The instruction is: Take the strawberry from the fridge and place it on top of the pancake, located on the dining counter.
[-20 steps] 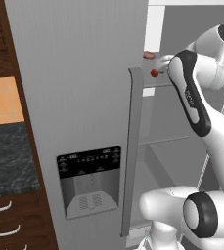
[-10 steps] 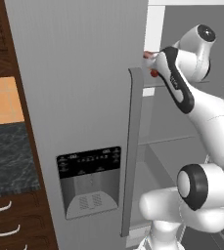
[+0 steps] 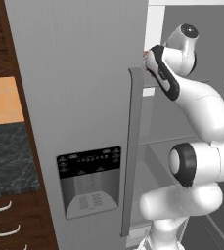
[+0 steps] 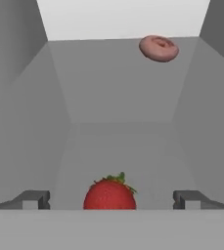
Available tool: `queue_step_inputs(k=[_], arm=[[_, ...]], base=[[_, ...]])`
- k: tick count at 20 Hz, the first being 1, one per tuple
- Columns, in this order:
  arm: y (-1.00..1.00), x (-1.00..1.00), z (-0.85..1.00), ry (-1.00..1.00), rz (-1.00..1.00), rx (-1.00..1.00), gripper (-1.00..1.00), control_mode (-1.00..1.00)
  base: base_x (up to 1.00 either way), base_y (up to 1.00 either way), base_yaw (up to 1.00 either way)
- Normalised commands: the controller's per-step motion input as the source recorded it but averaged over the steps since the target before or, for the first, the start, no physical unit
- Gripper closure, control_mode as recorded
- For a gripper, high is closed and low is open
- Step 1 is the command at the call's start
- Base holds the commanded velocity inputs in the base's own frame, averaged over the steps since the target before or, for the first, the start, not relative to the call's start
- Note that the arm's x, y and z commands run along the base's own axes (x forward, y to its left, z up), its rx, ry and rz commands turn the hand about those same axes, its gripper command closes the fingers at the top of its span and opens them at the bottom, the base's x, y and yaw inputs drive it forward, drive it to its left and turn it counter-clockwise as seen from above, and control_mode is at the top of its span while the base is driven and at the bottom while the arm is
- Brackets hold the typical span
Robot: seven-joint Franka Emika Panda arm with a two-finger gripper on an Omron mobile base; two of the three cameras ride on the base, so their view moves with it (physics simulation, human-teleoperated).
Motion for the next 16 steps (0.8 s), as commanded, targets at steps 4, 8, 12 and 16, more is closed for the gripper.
queue_step_inputs(k=[4, 8, 12, 16], arm=[[0.0, 0.01, -0.14, 0.1, 0.0, -0.04, -1.0, -1.0], [0.0, 0.02, -0.21, 0.07, 0.0, -0.03, -1.0, -1.0], [0.0, 0.08, -0.17, 0.05, 0.0, 0.0, -1.0, -1.0], [0.0, 0.0, -0.37, 0.08, 0.0, 0.01, -1.0, -1.0]], base=[[0.0, 0.0, 0.0], [0.0, 0.0, 0.0], [0.0, 0.0, 0.0], [0.0, 0.0, 0.0]])
